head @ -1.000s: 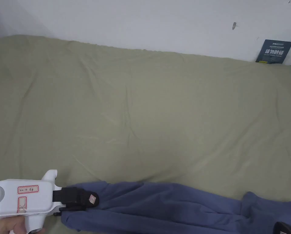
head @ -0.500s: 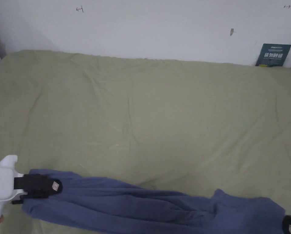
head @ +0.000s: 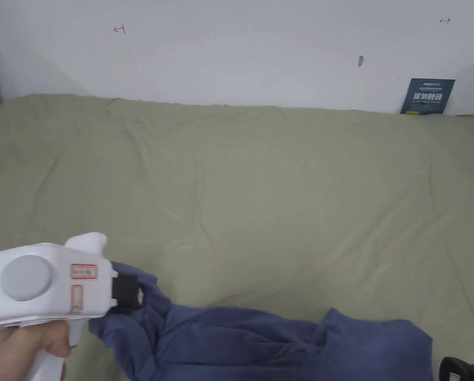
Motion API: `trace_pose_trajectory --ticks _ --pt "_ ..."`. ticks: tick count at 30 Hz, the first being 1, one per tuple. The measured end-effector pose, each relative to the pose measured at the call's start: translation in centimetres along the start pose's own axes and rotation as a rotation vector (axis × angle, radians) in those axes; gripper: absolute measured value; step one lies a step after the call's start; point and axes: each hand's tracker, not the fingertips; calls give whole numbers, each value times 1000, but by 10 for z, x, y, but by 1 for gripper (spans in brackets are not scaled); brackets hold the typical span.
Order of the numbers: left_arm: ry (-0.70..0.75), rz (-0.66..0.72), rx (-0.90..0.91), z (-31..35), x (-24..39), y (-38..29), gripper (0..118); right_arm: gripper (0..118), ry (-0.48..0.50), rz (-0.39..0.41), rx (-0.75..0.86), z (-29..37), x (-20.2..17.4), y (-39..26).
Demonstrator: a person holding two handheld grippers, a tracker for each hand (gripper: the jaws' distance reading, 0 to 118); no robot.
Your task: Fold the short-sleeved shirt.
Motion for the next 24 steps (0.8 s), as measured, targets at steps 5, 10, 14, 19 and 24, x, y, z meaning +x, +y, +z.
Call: trace_pose_trajectory --ticks 5,10,14,19,24 --pt "66 -151 -50 -36 79 -14 6 1 -2 -31 1 5 15 -6" --pt "85 -212 -118 -108 129 -38 6 1 -17 -60 -5 10 31 -11" --pt "111 -265 -158 -151 155 -53 83 1 -33 -92 -18 10 43 -14" --pt "-60 -192 -194 -144 158 -50 113 1 -36 -118 -21 13 47 -15" --pt "-200 -101 -130 -83 126 -28 112 1 -25 -116 -25 8 42 -14"
